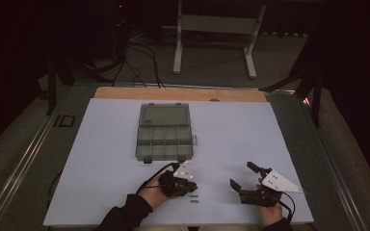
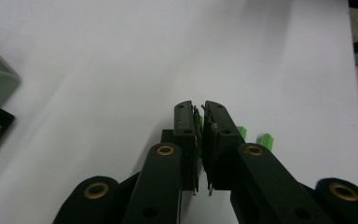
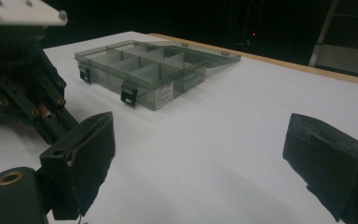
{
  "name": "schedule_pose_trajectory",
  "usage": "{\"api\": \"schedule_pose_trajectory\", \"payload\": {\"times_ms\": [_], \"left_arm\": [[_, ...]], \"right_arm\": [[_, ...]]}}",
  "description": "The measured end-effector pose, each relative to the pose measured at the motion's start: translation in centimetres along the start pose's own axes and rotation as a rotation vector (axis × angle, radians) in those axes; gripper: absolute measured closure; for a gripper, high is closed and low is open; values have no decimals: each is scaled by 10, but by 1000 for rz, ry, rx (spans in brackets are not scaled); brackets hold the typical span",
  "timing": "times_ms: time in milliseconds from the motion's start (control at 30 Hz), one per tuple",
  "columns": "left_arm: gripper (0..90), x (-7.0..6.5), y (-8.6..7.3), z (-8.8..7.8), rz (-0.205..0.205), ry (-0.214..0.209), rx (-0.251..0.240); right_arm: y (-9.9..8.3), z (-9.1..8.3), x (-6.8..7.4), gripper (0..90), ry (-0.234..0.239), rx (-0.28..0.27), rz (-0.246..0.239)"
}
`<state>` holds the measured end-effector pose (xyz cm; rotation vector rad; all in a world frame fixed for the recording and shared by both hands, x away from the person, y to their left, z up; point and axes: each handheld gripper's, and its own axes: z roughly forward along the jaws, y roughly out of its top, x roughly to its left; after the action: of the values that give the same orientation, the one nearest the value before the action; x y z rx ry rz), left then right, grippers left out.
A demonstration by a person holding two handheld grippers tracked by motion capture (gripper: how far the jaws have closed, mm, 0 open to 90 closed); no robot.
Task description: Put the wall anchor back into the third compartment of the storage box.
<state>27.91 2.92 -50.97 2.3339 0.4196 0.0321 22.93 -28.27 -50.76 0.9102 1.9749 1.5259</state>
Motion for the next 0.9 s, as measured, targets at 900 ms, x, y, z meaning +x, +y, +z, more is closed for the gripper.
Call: {"api": "schedule_pose_trajectory", "payload": {"times_ms": [900], "left_arm": [[831, 30, 32, -88, -89, 115, -166]], "right_arm": [[0, 0, 0, 94, 1, -2, 1]]}}
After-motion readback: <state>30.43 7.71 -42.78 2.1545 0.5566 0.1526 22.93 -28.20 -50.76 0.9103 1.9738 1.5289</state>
